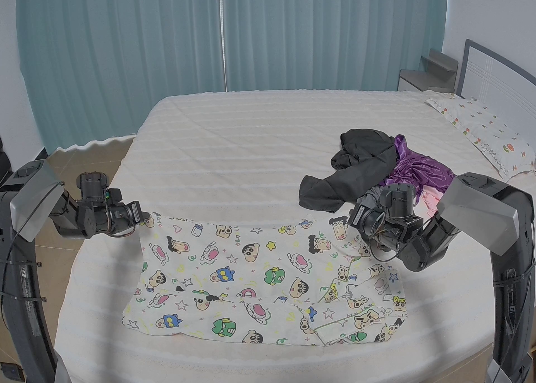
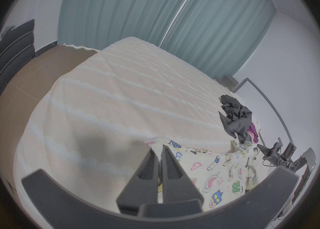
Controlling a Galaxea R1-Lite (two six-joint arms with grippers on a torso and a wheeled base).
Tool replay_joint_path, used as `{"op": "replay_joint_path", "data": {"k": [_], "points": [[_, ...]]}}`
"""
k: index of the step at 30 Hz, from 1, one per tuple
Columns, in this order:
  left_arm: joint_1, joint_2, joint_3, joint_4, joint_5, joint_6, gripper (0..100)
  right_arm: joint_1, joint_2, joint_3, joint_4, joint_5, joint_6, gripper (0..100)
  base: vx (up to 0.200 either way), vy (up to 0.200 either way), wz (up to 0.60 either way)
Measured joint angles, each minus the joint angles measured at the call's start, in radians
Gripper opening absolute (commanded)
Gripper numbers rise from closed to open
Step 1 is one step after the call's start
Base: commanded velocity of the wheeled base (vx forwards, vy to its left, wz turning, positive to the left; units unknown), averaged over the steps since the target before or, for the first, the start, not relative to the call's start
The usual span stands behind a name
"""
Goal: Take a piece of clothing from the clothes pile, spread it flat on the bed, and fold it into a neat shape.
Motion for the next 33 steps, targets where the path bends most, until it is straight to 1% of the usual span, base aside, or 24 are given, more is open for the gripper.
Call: {"op": "replay_joint_path", "data": {"k": [10, 15, 20, 23, 24, 33], "points": [[0.001, -0.07, 0.087, -0.013, -0.016, 0.007, 0, 0.018, -0.016, 0.041, 0.0, 0.02, -0.001, 0, 0.0, 0.0, 0.0], [0.003, -0.106, 0.146, -0.037, -0.03, 0.007, 0, 0.013, -0.034, 0.079, -0.044, 0.033, -0.002, 0, 0.0, 0.0, 0.0], [0.003, -0.144, 0.202, -0.064, -0.038, 0.008, 0, 0.002, -0.054, 0.13, -0.06, 0.079, -0.004, 0, 0.0, 0.0, 0.0], [0.003, -0.158, 0.224, -0.078, -0.04, 0.008, 0, 0.0, -0.051, 0.139, -0.059, 0.091, -0.006, 0, 0.0, 0.0, 0.0], [0.004, -0.161, 0.229, -0.081, -0.04, 0.007, 0, -0.001, -0.047, 0.139, -0.057, 0.096, -0.01, 100, 0.0, 0.0, 0.0], [0.004, -0.171, 0.253, -0.089, -0.039, 0.007, 0, -0.003, 0.009, 0.088, -0.04, 0.157, -0.032, 100, 0.0, 0.0, 0.0]]}}
